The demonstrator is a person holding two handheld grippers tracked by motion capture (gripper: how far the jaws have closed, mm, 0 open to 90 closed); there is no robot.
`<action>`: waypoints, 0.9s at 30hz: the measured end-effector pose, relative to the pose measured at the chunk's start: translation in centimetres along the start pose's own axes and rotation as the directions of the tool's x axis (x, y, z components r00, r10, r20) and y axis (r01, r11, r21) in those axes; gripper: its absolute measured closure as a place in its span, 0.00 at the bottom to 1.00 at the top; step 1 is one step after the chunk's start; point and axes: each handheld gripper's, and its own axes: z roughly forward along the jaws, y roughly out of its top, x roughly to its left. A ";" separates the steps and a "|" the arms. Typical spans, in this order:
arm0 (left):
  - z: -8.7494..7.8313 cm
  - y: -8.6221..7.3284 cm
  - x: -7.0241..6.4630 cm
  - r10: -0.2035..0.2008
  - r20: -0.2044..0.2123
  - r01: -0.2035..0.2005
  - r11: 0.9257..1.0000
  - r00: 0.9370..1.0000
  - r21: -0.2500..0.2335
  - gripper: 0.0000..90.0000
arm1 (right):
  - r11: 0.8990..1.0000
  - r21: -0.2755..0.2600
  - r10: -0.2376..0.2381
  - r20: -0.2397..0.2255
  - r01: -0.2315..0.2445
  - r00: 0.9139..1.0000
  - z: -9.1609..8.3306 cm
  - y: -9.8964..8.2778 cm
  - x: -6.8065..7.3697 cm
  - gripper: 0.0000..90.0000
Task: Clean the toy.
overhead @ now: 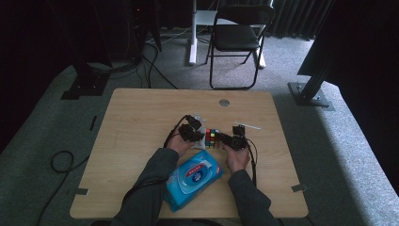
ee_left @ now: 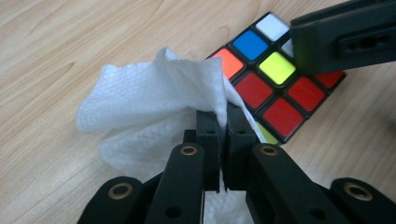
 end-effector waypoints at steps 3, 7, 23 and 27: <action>-0.4 0.0 -0.1 -0.001 0.009 0.001 1.000 1.000 -0.019 0.97 | 1.000 0.001 0.001 -0.002 -0.001 1.000 0.0 0.0 0.0 0.74; -0.7 0.2 -0.2 0.014 0.012 -0.014 1.000 1.000 -0.023 0.97 | 1.000 0.001 0.000 -0.001 0.000 1.000 0.0 0.0 0.0 0.74; -0.4 0.4 -0.3 0.013 0.004 -0.013 1.000 1.000 -0.013 0.97 | 1.000 0.002 0.001 -0.002 -0.001 1.000 0.0 0.0 0.0 0.74; -0.2 0.4 -0.1 0.006 0.003 -0.006 1.000 1.000 -0.010 0.97 | 1.000 0.003 -0.001 -0.003 0.001 1.000 0.0 0.0 0.0 0.74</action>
